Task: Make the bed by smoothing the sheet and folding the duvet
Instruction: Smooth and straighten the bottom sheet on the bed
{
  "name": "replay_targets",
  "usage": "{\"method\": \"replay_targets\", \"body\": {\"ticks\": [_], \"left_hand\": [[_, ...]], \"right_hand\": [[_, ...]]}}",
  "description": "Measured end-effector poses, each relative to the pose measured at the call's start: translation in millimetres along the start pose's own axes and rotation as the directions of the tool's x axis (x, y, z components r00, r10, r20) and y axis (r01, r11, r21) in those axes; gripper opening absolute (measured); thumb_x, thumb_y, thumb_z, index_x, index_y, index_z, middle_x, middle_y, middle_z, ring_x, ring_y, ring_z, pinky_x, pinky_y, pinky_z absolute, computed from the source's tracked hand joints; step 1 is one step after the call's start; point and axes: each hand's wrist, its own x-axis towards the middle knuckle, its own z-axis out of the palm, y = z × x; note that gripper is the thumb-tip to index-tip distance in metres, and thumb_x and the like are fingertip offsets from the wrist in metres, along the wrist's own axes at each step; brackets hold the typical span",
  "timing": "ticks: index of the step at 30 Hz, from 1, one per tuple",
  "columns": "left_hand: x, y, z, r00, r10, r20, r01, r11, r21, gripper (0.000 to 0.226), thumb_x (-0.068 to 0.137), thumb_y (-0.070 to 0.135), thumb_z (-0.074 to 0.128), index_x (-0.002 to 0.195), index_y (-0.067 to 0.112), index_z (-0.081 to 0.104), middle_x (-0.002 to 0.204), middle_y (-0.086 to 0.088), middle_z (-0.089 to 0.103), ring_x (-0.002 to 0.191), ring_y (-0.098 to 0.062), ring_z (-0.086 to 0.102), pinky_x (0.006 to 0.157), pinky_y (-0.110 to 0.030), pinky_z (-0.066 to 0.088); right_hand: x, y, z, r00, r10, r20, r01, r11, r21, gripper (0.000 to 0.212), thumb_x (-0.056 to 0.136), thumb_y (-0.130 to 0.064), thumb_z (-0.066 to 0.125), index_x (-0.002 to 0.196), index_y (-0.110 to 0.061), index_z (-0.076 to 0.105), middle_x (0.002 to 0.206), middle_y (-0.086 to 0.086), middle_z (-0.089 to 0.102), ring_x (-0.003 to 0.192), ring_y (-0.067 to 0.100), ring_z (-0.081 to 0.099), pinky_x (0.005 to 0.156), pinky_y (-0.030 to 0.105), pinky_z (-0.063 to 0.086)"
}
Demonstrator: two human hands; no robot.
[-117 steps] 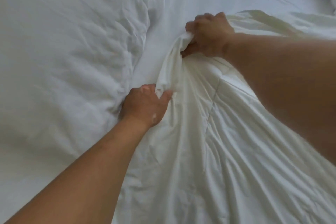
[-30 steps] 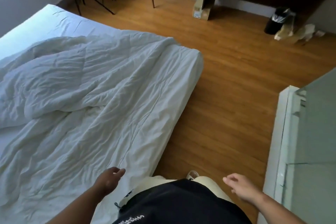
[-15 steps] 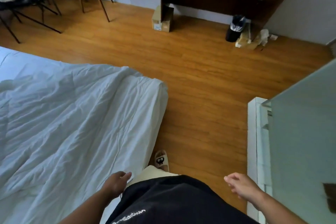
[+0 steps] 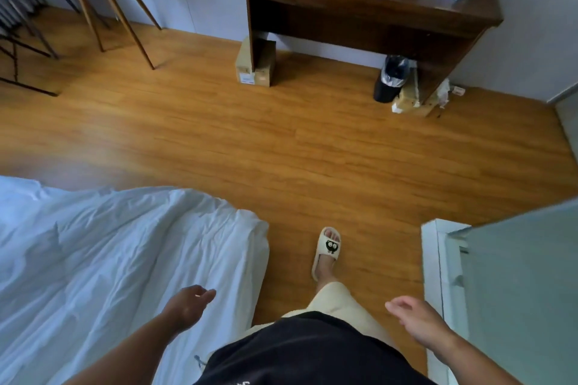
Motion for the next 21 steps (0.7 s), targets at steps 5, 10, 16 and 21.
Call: {"method": "replay_targets", "body": {"ticks": [5,10,16,21], "left_hand": [[39,85,-13,0.994,-0.11,-0.024,0.105,0.982,-0.157,0.029,0.096,0.048,0.057,0.1,0.021,0.067,0.097,-0.003,0.07,0.086,-0.021,0.066,0.064,-0.029,0.046],[53,165,-26,0.975,-0.212,-0.067,0.173,0.914,-0.367,0.026,0.097,0.042,0.057,0.103,0.018,0.065,0.101,-0.007,0.07,0.084,-0.022,0.065,0.062,-0.027,0.046],[83,233,-45,0.944,-0.308,-0.118,0.191,0.802,-0.565,0.026,0.094,0.044,0.061,0.097,0.02,0.069,0.098,-0.004,0.069,0.072,-0.018,0.059,0.059,-0.028,0.044],[136,254,-76,0.923,-0.374,-0.087,0.226,0.713,-0.664,0.027,0.093,0.044,0.059,0.092,0.019,0.069,0.093,-0.006,0.068,0.072,-0.019,0.058,0.059,-0.029,0.041]], "right_hand": [[96,-93,-87,0.996,-0.035,0.085,0.049,0.983,-0.175,0.03,0.095,-0.048,0.06,0.113,-0.024,0.065,0.113,-0.007,0.064,0.105,0.012,0.06,0.089,0.029,0.046],[195,-204,-188,0.987,-0.085,0.138,0.13,0.923,-0.362,0.023,0.091,-0.049,0.066,0.099,-0.027,0.069,0.101,-0.008,0.069,0.092,0.013,0.066,0.083,0.032,0.052],[270,-388,-252,0.965,-0.21,0.155,0.26,0.842,-0.473,0.018,0.094,-0.036,0.067,0.095,-0.019,0.071,0.093,0.002,0.073,0.086,0.022,0.069,0.078,0.034,0.051],[305,-526,-242,0.945,-0.246,0.217,0.324,0.809,-0.491,0.017,0.096,-0.032,0.064,0.098,-0.016,0.069,0.098,0.006,0.072,0.084,0.023,0.071,0.064,0.029,0.05]]}}
